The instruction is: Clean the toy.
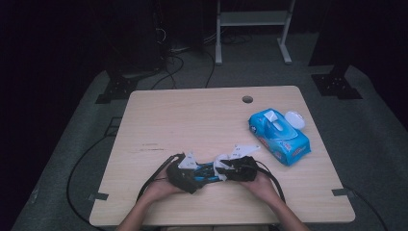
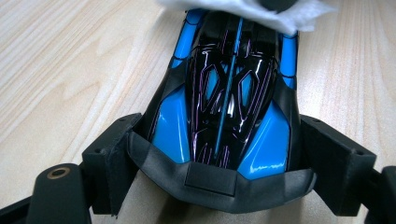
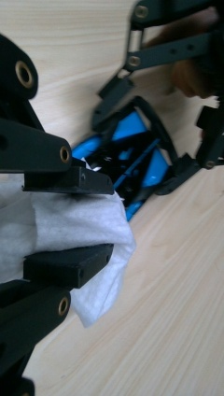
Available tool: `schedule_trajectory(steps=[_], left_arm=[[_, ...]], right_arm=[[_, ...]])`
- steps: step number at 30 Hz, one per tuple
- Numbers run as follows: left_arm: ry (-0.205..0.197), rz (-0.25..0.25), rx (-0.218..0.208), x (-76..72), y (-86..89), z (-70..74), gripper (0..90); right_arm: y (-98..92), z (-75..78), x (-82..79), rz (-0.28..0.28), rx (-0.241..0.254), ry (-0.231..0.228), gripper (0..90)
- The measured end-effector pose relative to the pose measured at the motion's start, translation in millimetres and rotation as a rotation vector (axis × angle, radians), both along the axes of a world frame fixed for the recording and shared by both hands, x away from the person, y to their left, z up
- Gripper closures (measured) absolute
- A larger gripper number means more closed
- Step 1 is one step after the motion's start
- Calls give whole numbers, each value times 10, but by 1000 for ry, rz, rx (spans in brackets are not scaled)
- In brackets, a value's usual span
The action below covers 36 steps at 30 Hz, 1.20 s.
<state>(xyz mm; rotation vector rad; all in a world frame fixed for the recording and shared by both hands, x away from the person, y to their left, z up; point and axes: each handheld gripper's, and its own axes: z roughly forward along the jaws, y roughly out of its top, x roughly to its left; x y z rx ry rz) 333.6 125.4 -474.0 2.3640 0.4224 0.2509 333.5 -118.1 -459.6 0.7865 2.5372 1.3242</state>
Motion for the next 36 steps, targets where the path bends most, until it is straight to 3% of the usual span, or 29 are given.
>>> schedule_trajectory(steps=[3,4,5,7,9,12,15,18,21,24,27,30,32,36], left_arm=[[1,-3,-3,-3,14,-2,192],[0,-5,-3,-4,16,-3,193],[0,-6,-2,-5,17,-2,193],[4,-8,1,-6,24,1,194],[9,-12,8,-8,42,12,201],[12,-18,15,-7,52,26,218],[10,-18,16,-7,35,21,218],[12,-19,13,-5,50,23,219],[15,-25,8,-11,69,18,218],[20,-35,14,-13,85,22,216],[24,-36,11,-12,95,26,235],[20,-36,12,-13,91,27,236],[20,-37,13,-12,91,27,236],[16,-36,10,-18,93,25,237]], right_arm=[[-18,-9,30,10,26,30,738],[-38,-4,32,0,18,32,790],[-65,-7,44,-7,5,23,799],[-134,-9,71,-31,-7,50,813],[-189,-10,72,-45,-49,35,819],[-199,-5,16,-36,-47,37,824],[-106,14,-65,32,-11,45,825],[32,31,-141,84,-33,15,824],[-17,31,-109,73,-38,34,826],[-157,22,-49,4,-86,19,826],[-255,4,-22,-24,-79,38,827],[-216,7,-42,-13,-68,34,827],[-147,14,-74,26,-45,38,825],[-99,26,-103,47,-64,24,825]])
